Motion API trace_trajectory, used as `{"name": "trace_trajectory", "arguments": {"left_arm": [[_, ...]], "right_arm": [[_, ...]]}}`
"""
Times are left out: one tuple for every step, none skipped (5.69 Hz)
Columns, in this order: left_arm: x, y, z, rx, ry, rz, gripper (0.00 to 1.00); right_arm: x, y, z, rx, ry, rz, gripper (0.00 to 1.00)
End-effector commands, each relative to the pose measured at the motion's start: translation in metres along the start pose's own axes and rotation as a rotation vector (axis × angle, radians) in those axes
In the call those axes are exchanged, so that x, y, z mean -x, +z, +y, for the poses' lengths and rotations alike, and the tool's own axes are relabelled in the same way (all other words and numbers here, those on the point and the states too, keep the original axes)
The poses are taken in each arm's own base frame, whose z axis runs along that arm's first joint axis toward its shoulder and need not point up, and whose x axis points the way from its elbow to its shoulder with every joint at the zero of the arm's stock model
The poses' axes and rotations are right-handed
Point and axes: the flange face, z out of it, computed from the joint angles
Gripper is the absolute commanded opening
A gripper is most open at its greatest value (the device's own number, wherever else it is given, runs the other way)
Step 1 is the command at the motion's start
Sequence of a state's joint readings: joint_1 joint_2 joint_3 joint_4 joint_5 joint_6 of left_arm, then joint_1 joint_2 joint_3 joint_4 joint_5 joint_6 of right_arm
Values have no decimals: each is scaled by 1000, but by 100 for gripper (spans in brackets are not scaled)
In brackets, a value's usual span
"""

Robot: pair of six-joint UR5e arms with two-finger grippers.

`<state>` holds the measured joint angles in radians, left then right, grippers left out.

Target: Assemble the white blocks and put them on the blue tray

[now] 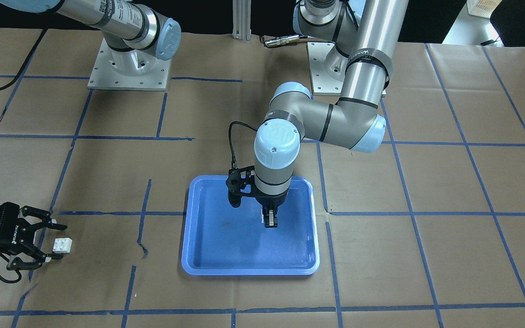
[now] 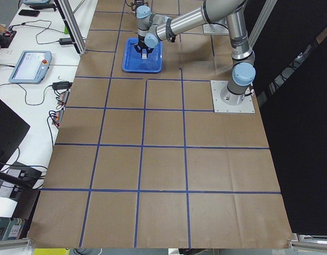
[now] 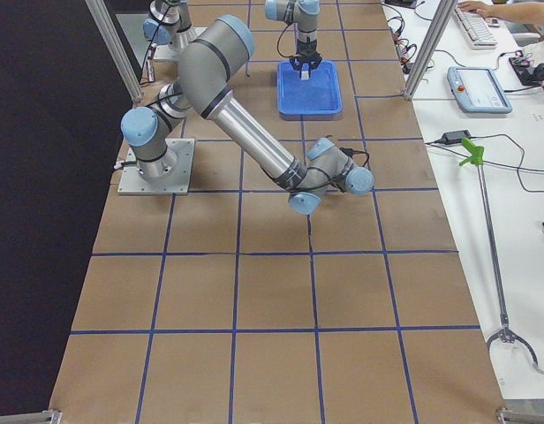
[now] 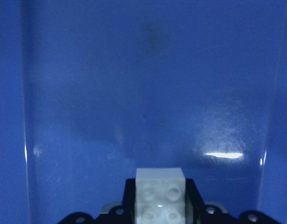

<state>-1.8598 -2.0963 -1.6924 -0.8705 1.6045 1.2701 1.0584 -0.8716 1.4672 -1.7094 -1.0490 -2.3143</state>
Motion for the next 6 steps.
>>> {"name": "trace_trajectory", "arguments": {"left_arm": [[3,22,-3,-6,-11,-7,6],[-1,28,-2,-4,-14,7,7],[-6,34,-1,-2,-12,18,93],[-7,32,0,-1,-12,16,97],[-4,13,1,-3,-13,-3,97],[-4,-13,3,2,-15,15,98]], "right_arm": [[-1,-5,-2,6,-3,7,30],[-3,-9,-4,15,-15,16,21],[-4,-11,-5,22,-20,23,19],[-5,-26,-17,43,-32,49,19],[-1,-48,-40,56,-49,78,19],[1,-55,-62,30,-37,108,19]]}}
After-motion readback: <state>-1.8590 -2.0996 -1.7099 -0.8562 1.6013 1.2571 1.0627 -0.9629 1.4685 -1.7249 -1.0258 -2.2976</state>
